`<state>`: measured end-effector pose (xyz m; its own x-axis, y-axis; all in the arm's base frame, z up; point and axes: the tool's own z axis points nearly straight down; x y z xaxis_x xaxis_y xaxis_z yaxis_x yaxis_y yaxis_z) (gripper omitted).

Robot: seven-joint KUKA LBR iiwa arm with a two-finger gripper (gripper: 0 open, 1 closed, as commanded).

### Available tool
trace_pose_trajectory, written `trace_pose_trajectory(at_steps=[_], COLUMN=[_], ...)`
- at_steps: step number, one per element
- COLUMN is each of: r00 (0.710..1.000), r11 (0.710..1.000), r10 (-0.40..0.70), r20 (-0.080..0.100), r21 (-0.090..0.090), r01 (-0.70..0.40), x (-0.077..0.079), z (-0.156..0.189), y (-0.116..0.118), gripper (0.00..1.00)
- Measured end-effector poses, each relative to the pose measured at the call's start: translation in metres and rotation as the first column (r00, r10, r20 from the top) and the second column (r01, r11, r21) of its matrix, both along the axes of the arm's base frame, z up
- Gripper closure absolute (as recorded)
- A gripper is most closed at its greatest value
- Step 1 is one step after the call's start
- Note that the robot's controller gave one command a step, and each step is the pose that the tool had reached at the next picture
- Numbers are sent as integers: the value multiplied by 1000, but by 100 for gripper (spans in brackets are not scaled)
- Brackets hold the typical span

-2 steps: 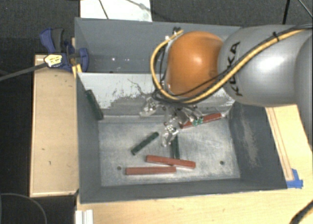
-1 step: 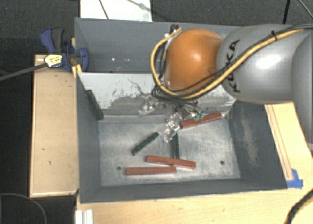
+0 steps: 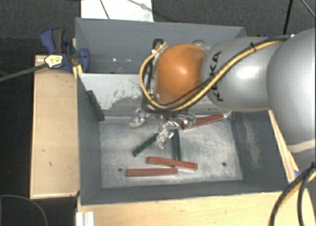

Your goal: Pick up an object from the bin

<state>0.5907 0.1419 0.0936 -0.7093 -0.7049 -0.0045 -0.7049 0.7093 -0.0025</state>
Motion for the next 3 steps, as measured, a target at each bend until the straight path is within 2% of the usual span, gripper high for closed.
trace_pose_trajectory(at_steps=[1, 3], r00=[995, 995], r11=[995, 995], r10=[98, 97], r20=[6, 1], r21=[5, 4], r01=[-98, -97], x=[-2, -3], z=[-18, -15], y=[-1, -1], gripper=[100, 100])
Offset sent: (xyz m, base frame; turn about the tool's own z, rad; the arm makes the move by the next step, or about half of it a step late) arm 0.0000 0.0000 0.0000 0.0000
